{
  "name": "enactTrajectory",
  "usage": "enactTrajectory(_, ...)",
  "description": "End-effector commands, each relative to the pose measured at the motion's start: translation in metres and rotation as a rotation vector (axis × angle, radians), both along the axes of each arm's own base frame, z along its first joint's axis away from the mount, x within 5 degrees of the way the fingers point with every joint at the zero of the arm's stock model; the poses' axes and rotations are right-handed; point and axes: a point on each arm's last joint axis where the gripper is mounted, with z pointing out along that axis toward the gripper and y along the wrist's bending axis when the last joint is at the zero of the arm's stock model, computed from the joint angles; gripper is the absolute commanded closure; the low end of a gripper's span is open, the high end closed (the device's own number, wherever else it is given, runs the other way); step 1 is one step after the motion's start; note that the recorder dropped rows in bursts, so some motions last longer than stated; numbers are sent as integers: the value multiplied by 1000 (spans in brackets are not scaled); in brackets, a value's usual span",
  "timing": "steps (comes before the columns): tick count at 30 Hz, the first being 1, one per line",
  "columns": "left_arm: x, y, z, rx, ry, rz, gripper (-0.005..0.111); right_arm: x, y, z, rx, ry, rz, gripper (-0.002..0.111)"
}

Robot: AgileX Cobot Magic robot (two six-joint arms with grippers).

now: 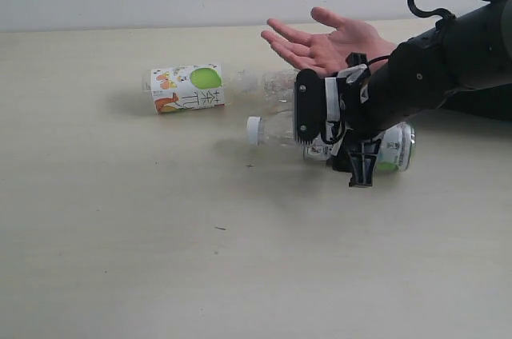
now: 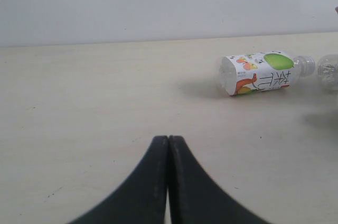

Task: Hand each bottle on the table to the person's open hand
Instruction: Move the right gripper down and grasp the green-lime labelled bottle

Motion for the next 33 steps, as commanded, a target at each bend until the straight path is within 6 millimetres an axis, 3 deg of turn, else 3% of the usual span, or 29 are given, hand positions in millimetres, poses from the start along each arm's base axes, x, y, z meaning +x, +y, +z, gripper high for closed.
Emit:
enactTrajectory(1, 0, 0, 0, -1, -6, 2, 104, 3, 0, 3, 13, -25, 0, 30)
enactTrajectory(20, 0, 0, 0, -1, -6, 2, 104, 3, 1, 3, 46, -10, -62, 30)
enactTrajectory(27, 0, 0, 0, -1, -6, 2, 104, 4, 1, -12, 34, 26, -77, 30)
enactTrajectory(33, 0, 0, 0, -1, -6, 2, 104, 7, 3, -11, 62, -7, -79, 33)
